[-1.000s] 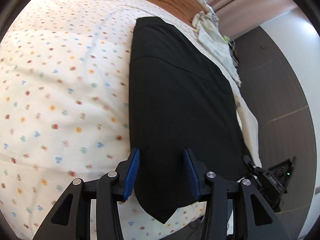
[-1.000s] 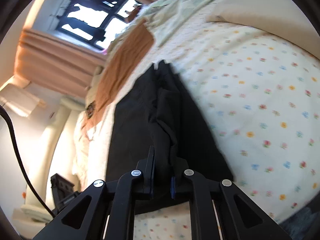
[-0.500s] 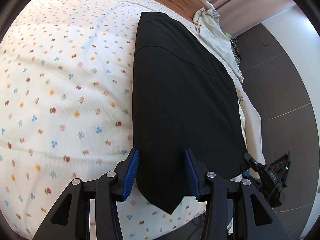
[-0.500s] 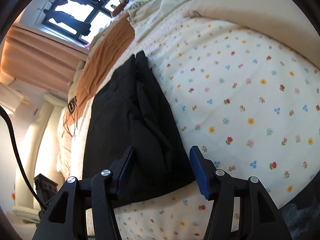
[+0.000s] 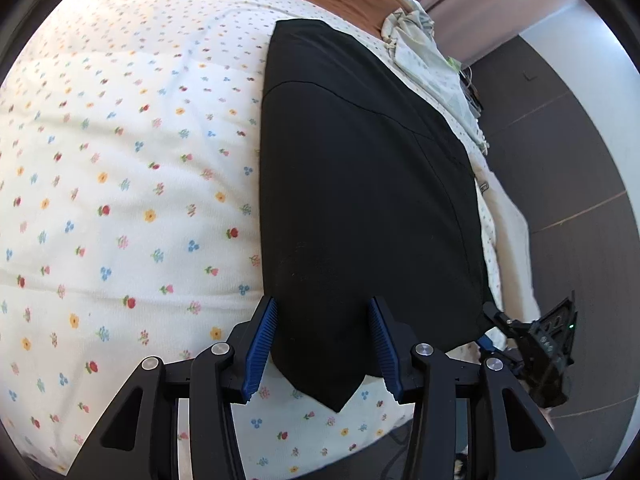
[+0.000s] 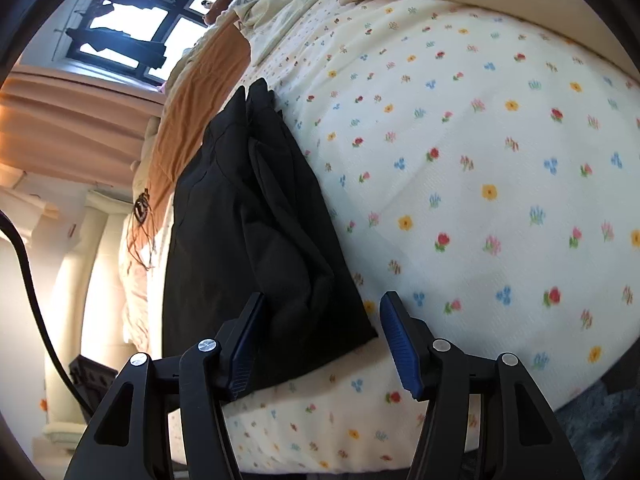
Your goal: Fold large clothes
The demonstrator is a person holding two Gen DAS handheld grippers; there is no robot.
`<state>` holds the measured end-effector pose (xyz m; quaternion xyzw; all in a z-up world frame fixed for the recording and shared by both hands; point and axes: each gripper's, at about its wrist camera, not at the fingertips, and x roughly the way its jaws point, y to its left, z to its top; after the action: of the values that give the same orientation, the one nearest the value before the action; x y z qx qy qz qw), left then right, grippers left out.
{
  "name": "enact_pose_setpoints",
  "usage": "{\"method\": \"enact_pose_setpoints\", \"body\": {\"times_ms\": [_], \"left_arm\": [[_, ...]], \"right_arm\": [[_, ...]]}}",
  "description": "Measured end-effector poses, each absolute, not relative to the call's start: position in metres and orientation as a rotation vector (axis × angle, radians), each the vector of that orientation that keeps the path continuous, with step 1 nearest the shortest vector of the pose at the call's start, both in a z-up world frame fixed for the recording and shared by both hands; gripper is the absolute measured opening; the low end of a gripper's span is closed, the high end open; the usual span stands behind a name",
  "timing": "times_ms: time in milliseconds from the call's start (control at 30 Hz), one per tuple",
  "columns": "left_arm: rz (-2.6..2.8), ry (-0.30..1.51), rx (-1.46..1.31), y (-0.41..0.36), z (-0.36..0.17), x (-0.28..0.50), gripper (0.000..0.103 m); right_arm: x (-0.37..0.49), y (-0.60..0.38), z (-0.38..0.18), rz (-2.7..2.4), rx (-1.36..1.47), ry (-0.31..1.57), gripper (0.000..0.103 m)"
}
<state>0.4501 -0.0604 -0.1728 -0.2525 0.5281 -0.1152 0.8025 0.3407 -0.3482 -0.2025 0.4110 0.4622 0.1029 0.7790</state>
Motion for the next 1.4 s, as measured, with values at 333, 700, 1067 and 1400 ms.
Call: {"method": "enact_pose_setpoints", "body": {"times_ms": [333, 700, 1067, 1400], "left_arm": [[-0.256, 1.074, -0.350, -0.084, -0.154, 0.452, 0.022], [-0.285, 1.085, -0.269, -0.068, -0.144, 0.410, 0.020], [-0.319, 1.134, -0.314, -0.053, -0.148, 0.364, 0.025], [-0.291, 1.174, -0.459, -0.023, -0.154, 0.387, 0.058]], "right_arm": [[0.337, -0.338, -0.191, 0.309, 0.921, 0.916, 0.016], [0.283, -0.319, -0.183, 0.393, 0.871, 0.959, 0.016], [0.253, -0.313, -0.186, 0.448, 0.800, 1.058, 0.016], [0.289, -0.335, -0.175, 0.371, 0.699, 1.071, 0.067]]}}
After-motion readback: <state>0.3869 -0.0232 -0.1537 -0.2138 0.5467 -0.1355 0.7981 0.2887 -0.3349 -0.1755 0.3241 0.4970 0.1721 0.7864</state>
